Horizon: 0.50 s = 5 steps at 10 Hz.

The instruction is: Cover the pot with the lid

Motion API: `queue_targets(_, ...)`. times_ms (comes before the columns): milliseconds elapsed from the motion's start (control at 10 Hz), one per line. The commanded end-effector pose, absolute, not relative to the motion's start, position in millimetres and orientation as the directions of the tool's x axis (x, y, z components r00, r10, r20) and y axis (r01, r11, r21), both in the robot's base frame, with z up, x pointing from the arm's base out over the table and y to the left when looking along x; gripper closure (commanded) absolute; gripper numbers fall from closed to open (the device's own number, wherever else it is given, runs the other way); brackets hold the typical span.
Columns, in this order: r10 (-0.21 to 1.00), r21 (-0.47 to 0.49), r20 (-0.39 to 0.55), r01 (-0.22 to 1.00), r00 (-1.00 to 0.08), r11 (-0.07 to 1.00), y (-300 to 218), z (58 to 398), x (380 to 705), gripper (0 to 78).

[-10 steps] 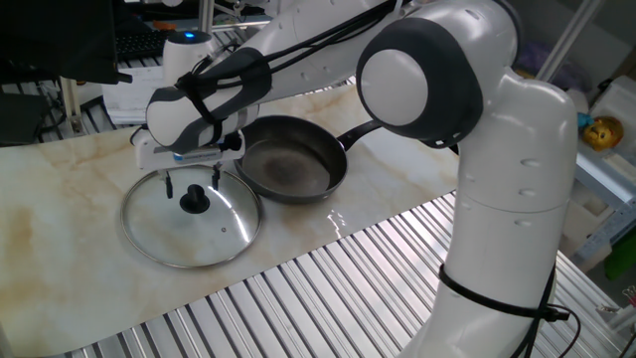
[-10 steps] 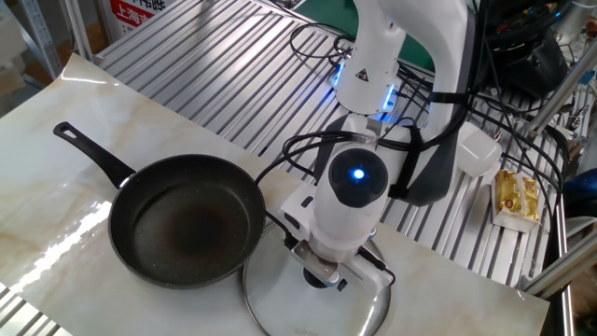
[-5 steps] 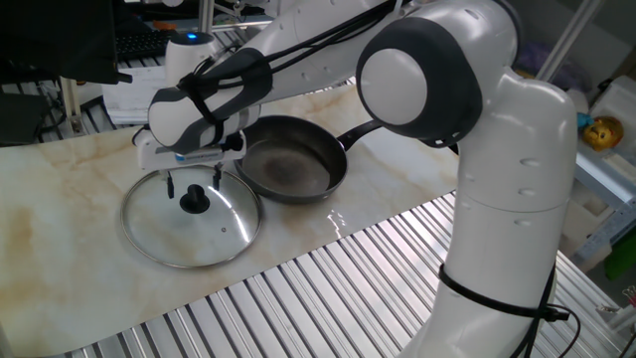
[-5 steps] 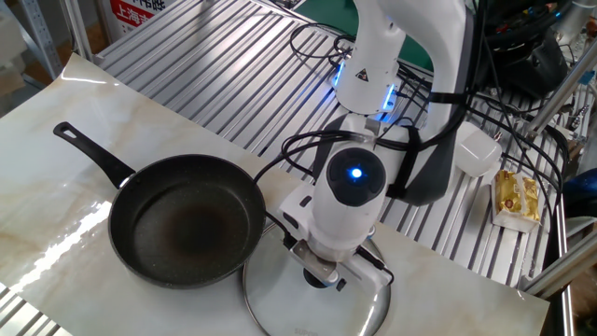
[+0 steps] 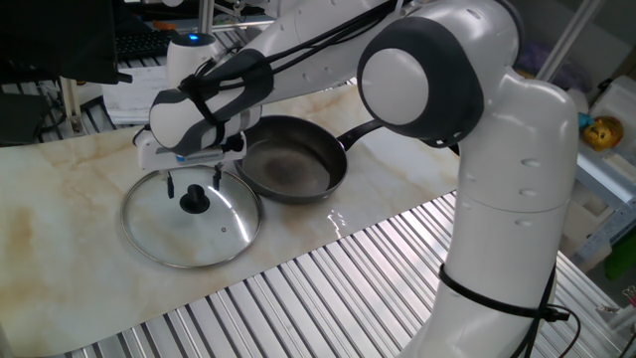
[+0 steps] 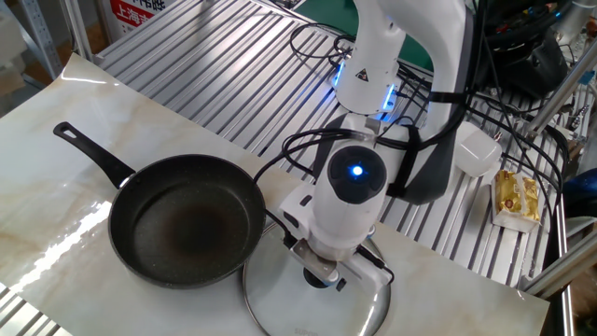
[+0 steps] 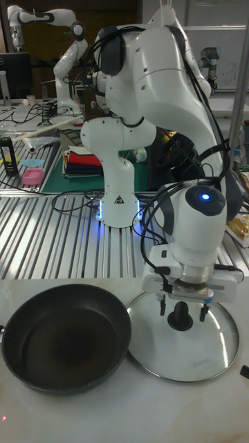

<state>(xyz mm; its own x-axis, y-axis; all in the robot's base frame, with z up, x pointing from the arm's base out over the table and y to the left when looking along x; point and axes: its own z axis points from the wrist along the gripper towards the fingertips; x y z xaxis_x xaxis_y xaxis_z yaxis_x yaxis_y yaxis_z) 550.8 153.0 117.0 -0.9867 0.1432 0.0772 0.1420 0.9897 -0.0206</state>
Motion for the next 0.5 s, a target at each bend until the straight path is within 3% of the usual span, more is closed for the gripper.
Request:
queue_targets(100,0.164,-0.04,0.096,0.161,-0.982,0.986,153.1,118.5,551.7,0.2)
queue_targets(500,0.14,-0.035,0.085,0.137,-0.987,0.99,153.6,113.1,552.5,0.2)
